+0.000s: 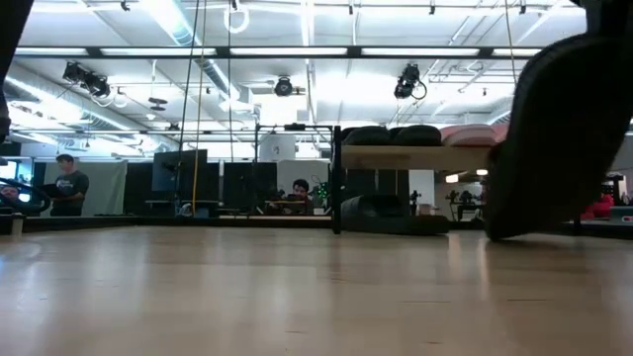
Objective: Pick and place slides into the shelf
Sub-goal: Put the black slide under the shelf
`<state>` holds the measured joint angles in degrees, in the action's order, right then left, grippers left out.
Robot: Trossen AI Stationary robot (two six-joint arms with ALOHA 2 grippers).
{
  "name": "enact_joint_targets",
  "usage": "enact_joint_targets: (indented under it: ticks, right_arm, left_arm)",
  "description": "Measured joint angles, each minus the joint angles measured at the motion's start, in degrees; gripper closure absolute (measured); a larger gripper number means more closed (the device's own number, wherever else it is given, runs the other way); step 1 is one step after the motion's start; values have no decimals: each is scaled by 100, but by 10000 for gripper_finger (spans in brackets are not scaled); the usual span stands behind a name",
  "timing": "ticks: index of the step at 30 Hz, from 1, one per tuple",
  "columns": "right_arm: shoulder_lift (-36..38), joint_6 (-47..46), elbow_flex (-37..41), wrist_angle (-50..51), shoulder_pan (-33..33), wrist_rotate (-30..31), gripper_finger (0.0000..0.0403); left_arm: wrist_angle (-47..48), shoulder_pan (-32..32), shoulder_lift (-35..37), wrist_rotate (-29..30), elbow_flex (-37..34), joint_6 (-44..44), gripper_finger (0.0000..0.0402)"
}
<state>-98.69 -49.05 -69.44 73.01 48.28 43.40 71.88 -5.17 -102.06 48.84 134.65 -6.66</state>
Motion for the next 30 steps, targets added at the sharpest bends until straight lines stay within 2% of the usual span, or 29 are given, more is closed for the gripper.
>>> enact_joint_targets:
  ticks: [6, 13, 20, 25, 30]
  right_arm:
    - [1, -215, 426, 313, -134, -39, 329]
    - [1, 39, 1840, -737, -678, 187, 329]
    - [-1, 1552, 2589, -1985, -1191, 1050, 327]
    - [-1, 2402, 2687, -2714, -1552, 1127, 329]
    - [-5, 3446, 2562, -3765, -1601, 1162, 329]
  left_arm:
    - [-4, -118, -24, 2, -2, 2, 291]
    - [7, -107, -33, -5, -7, 0, 294]
    - [9, -101, -33, -2, -7, -2, 294]
    - [8, -99, -33, -2, -7, -4, 294]
    - [11, -99, -33, -2, -7, -4, 294]
